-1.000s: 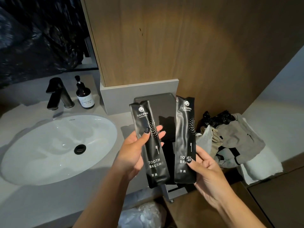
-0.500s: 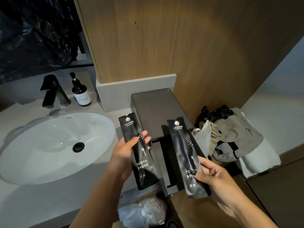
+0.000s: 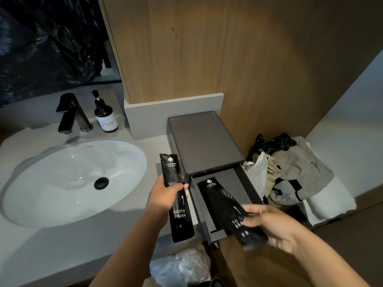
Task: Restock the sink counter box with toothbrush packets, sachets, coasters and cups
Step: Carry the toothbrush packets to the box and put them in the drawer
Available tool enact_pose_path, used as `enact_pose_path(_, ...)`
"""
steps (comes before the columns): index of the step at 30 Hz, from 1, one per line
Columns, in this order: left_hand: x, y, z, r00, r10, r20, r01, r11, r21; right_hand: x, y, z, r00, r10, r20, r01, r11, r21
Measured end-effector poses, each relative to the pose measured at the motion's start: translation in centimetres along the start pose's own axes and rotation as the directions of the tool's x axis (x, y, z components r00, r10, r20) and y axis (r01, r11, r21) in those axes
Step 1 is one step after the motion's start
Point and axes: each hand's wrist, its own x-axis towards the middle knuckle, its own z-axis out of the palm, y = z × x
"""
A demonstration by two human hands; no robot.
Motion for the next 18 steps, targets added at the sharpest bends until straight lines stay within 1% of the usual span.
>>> enact_pose_path(3,-0.1,-0.3,0.3,0.999,-0.047,0.001,0.047,0.999,-0.007,3.6,-1.2,1.4,0.997,-0.019,-0.079,0.019,1.000,0.009)
enact_pose_path(5,-0.2,-0.8,0.2,0.997,-0.080,-0.011,0.080,0.997,-0.021,5.8,-1.6,2.3,0.992,-0.039,-0.121,0.035,0.999,-0.038)
enact_pose_path(7,-0.2,-1.1,0.1,0.994,-0.106,-0.014,0.106,0.994,-0.022,7.4,-1.8,3.2,0.991,-0.047,-0.124,0.036,0.995,-0.090)
enact_pose_path(10,-0.4,-1.2,-0.2,0.994,-0.109,-0.009,0.108,0.992,-0.065,8.8,-1.3,3.9,0.989,-0.038,-0.140,0.013,0.984,-0.179)
enact_pose_path(14,-0.8,-1.5,-0.3,0.997,-0.076,0.009,0.077,0.993,-0.088,9.9,-0.2,4.0,0.973,-0.084,-0.213,0.015,0.951,-0.307)
enact_pose_path(15,-0.9,-1.6,-0.2,0.997,-0.083,0.006,0.083,0.993,-0.084,10.0,-0.1,4.2,0.963,-0.120,-0.241,0.022,0.927,-0.375)
enact_pose_path(16,-1.0,-1.7,-0.1,0.996,-0.093,0.004,0.093,0.993,-0.075,10.1,-0.1,4.4,0.950,-0.172,-0.260,0.029,0.880,-0.475)
enact_pose_path(18,-1.3,-1.9,0.2,0.994,-0.109,0.015,0.110,0.993,-0.054,10.4,-0.2,4.6,0.922,-0.282,-0.265,0.041,0.753,-0.657)
